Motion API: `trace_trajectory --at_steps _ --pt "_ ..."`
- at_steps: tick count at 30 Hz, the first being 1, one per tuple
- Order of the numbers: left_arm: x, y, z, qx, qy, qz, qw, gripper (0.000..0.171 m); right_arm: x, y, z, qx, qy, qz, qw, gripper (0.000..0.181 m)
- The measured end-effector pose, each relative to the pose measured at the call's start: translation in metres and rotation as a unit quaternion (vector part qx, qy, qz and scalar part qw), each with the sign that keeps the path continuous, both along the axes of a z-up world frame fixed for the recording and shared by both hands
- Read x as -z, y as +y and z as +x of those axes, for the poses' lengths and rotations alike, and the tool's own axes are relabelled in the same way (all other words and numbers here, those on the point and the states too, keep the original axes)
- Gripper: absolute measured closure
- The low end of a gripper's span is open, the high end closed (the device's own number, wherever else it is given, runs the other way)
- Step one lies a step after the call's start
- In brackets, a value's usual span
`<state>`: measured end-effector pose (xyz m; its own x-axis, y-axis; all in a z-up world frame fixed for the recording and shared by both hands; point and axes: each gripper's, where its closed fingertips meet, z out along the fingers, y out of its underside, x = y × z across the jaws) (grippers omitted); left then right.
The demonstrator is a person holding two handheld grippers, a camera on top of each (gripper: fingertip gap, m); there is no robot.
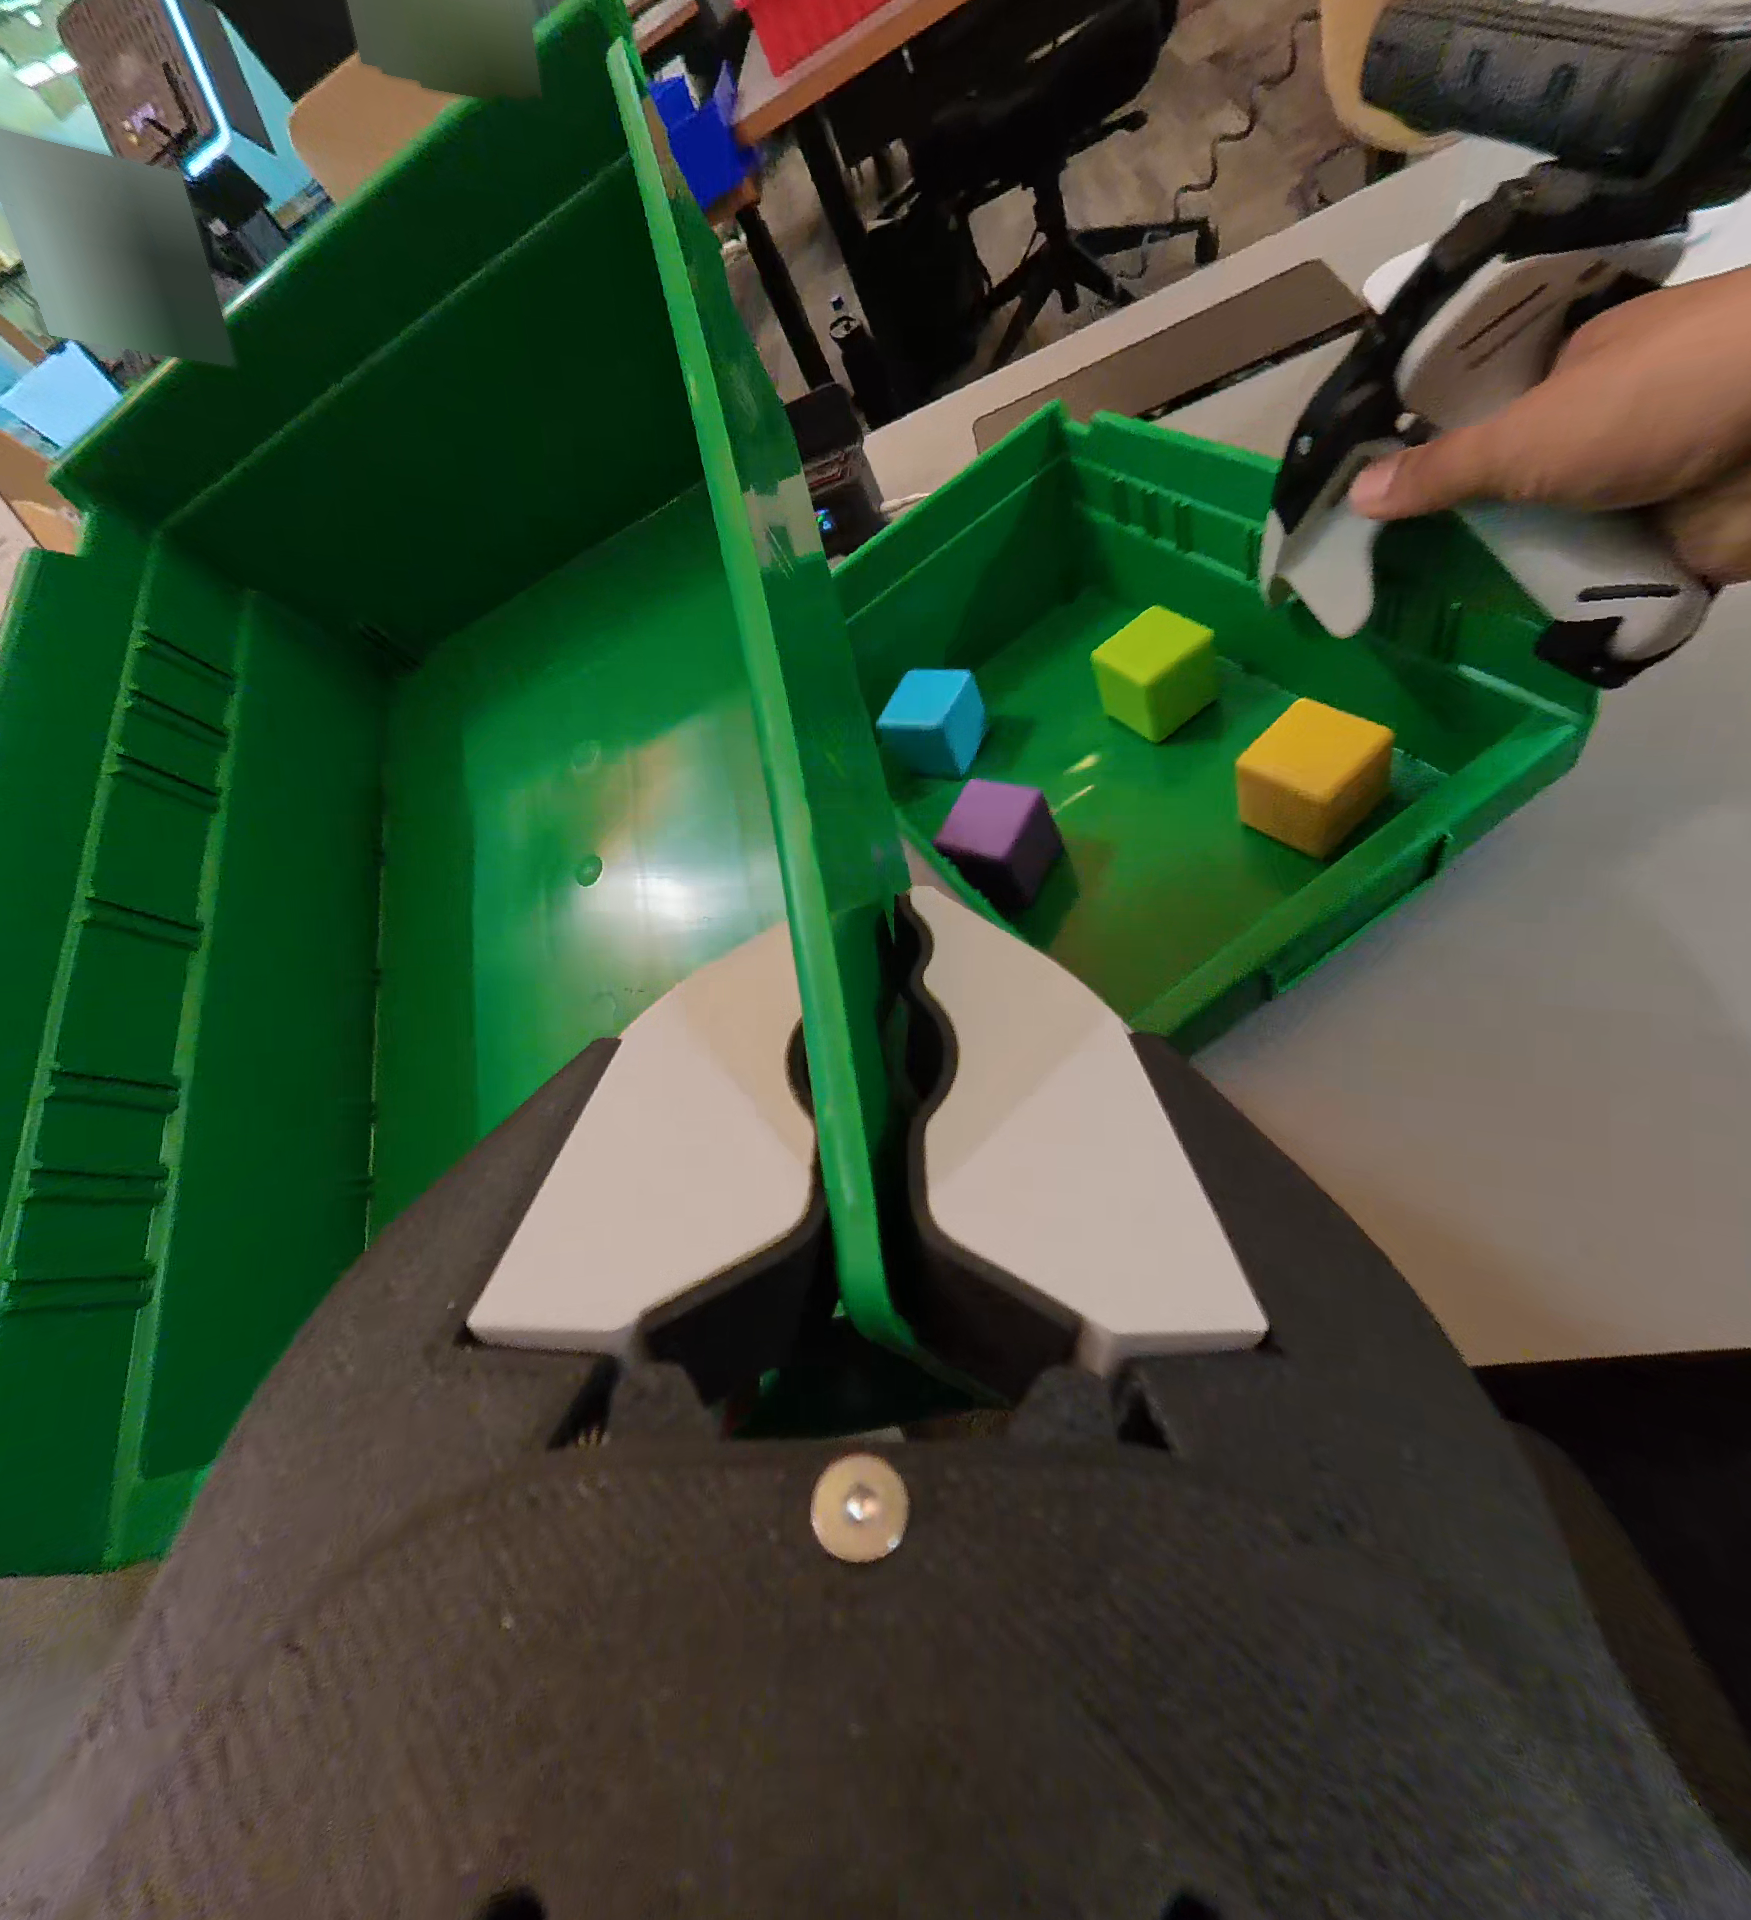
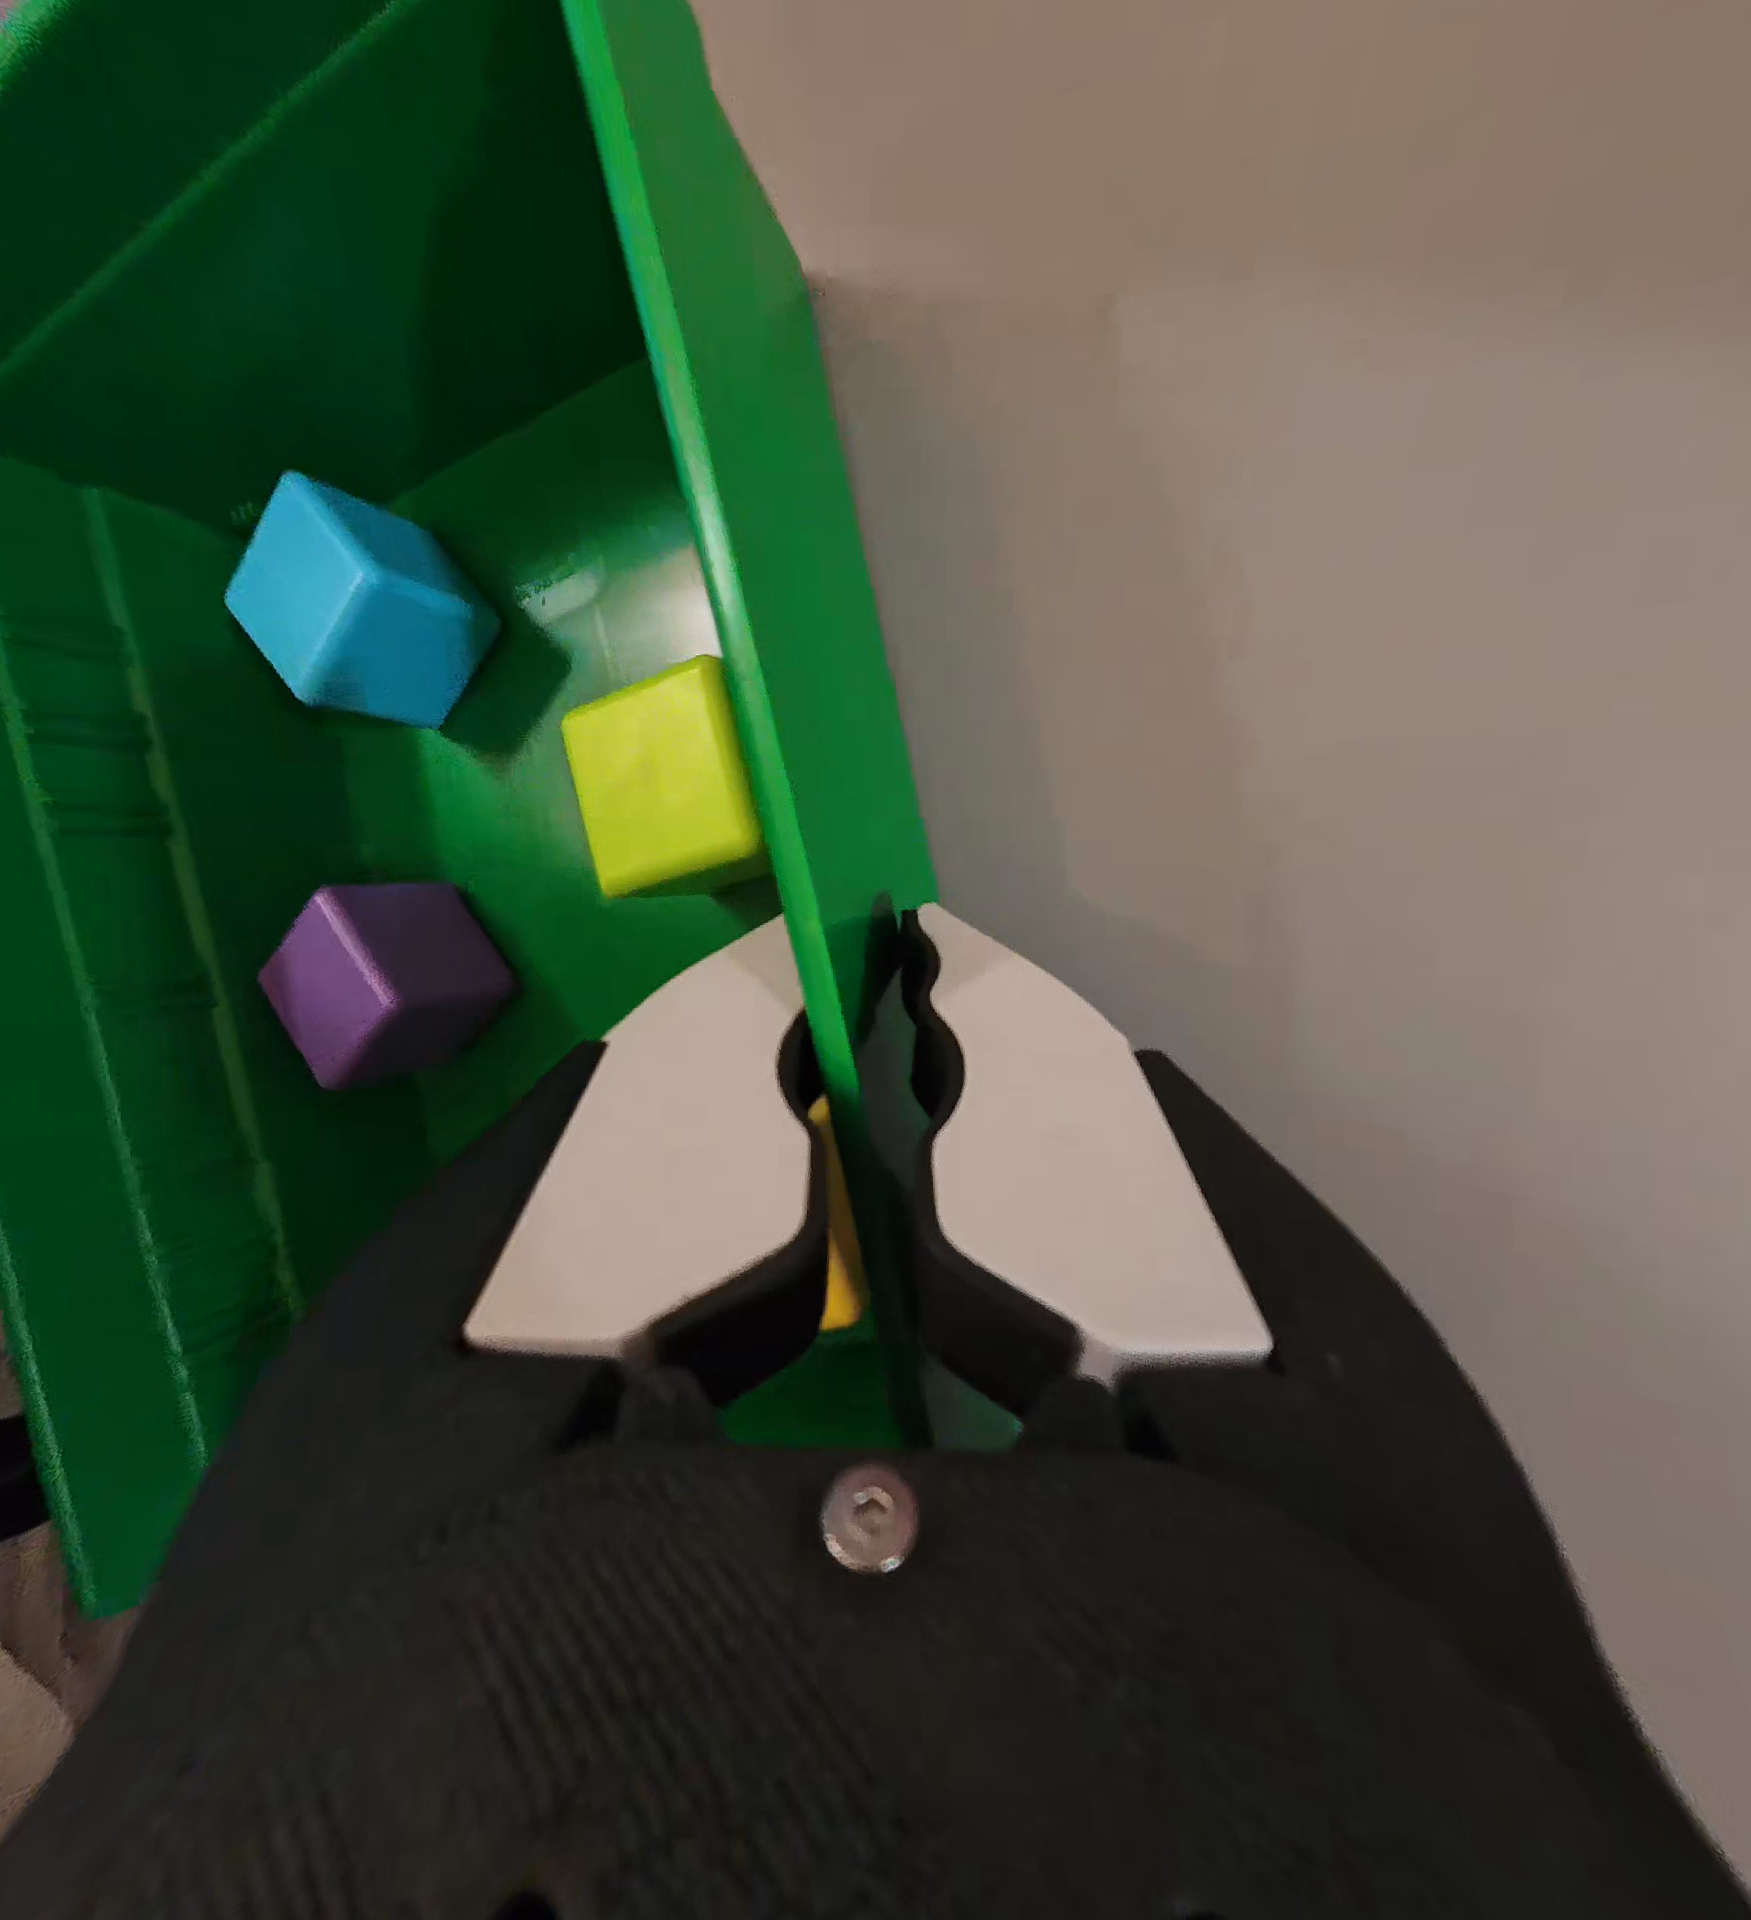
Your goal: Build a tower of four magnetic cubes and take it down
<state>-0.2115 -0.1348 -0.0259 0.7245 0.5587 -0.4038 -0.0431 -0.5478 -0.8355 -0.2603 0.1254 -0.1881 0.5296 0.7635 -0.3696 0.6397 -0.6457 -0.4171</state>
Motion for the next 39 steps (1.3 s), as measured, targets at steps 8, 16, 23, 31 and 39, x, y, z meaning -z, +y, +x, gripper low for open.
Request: trace_trajectory --at_steps 8,16,23,31,39 --pt "0.010 -0.018 -0.002 -0.014 -0.027 0.010 0.999 0.166 -0.008 -0.052 -0.018 -0.065 0.038 -0.046 0.996 0.156" --pt "0.003 -0.021 -0.001 -0.017 -0.003 0.015 1.000 0.165 -0.075 -0.051 0.023 -0.121 0.228 -0.124 0.958 0.150" --pt "0.008 -0.009 0.002 -0.002 0.003 -0.005 1.000 0.164 -0.033 -0.039 0.063 -0.127 0.208 -0.031 0.969 0.181" --pt "0.000 -0.008 0.005 0.004 0.017 0.002 1.000 0.164 -0.012 -0.094 0.043 -0.156 0.193 0.007 0.969 0.181" --pt "-0.001 -0.002 0.014 0.022 0.006 0.014 1.000 0.164 -0.025 -0.102 0.032 -0.172 0.211 -0.032 0.962 0.181"
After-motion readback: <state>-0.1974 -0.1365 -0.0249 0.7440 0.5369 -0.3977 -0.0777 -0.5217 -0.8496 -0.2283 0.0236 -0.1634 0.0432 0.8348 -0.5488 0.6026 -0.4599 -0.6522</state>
